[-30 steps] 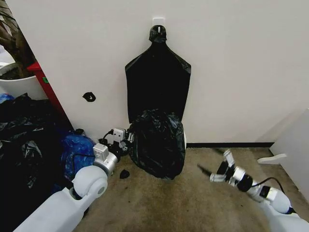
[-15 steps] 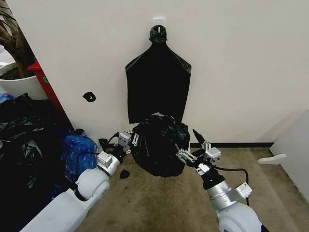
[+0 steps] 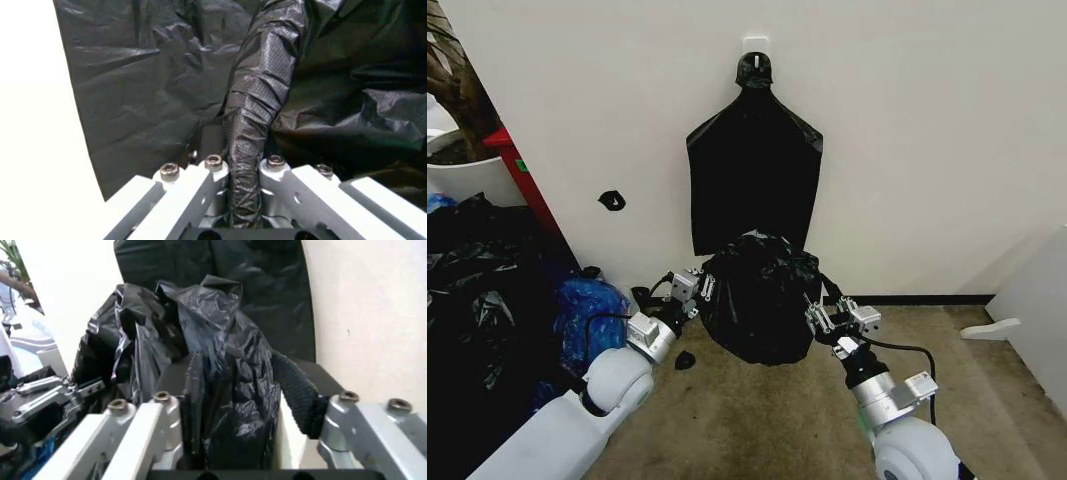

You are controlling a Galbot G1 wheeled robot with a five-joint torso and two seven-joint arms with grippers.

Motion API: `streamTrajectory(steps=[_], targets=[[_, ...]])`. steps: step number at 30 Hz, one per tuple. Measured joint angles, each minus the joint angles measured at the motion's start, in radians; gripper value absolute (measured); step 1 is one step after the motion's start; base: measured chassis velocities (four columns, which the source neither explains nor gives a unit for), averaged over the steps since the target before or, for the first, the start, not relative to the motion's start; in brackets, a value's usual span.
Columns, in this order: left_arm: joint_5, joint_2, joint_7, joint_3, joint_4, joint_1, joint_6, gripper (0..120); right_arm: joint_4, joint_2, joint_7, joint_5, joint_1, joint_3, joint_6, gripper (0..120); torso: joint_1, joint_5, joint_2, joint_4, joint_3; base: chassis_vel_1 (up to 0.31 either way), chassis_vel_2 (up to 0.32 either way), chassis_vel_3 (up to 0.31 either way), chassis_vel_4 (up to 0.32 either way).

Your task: Place the garbage bag over the trash bin.

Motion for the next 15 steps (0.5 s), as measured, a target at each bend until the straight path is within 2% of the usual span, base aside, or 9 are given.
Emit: streamTrajectory(steps=[1, 3, 9, 15], targets=[[-0.003, 0.001, -0.001, -0.001, 0.000, 0.000, 0.001, 1, -0.001, 0.001, -0.009, -0.008, 0.000, 0.002, 0.008, 30, 0.000, 0.0000, 0.000, 0.0000, 0.000, 0.000, 0.000, 0.000, 0.000], [-0.003, 0.002, -0.002, -0.001, 0.000, 0.000, 0.002, 1, -0.002, 0.001, -0.012, -0.013, 0.000, 0.003, 0.011, 29, 0.000, 0.0000, 0.000, 0.0000, 0.000, 0.000, 0.000, 0.000, 0.000], [-0.004, 0.001, -0.003, -0.002, 0.000, 0.003, 0.004, 1, -0.015, 0.003, -0.045, -0.055, 0.004, 0.013, 0.032, 2, 0.000, 0.0000, 0.000, 0.0000, 0.000, 0.000, 0.000, 0.000, 0.000], [-0.004, 0.001, -0.003, -0.002, -0.001, 0.006, 0.005, 1, -0.026, 0.007, -0.063, -0.070, 0.007, 0.018, 0.039, 0, 0.000, 0.0000, 0.000, 0.0000, 0.000, 0.000, 0.000, 0.000, 0.000]])
